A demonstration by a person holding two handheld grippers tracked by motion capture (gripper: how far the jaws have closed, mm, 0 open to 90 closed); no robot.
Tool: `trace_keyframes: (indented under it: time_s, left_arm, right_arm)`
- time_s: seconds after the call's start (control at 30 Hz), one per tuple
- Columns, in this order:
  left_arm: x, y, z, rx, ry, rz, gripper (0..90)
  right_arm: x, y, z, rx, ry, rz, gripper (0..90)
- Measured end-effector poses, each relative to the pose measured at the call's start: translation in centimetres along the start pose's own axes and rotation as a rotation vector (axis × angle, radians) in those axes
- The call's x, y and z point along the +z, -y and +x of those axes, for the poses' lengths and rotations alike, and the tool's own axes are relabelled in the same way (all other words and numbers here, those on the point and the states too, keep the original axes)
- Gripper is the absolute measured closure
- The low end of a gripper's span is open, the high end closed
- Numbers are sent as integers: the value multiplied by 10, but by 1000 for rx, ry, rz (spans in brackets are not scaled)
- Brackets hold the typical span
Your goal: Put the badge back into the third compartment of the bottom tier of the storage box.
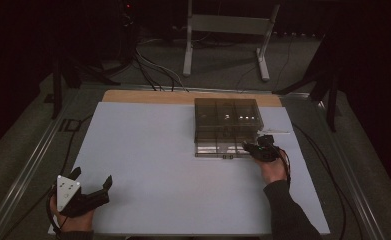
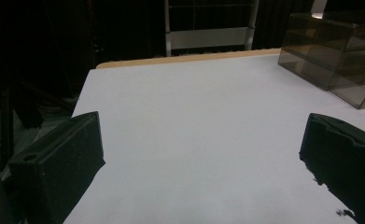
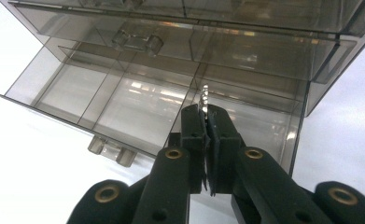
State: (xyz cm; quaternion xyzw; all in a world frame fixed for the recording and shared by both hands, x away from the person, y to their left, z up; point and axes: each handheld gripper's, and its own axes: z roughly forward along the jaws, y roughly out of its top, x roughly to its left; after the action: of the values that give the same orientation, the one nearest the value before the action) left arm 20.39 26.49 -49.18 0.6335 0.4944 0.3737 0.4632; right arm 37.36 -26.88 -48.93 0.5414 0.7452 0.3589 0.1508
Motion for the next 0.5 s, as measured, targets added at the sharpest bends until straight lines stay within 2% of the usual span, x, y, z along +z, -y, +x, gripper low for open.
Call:
trace_keyframes:
  time_s: [0.5]
  left_arm:
    - [1, 0, 0, 4, 2, 5, 3]
  right_arm:
    - [7, 3, -2, 5, 3, 22, 871]
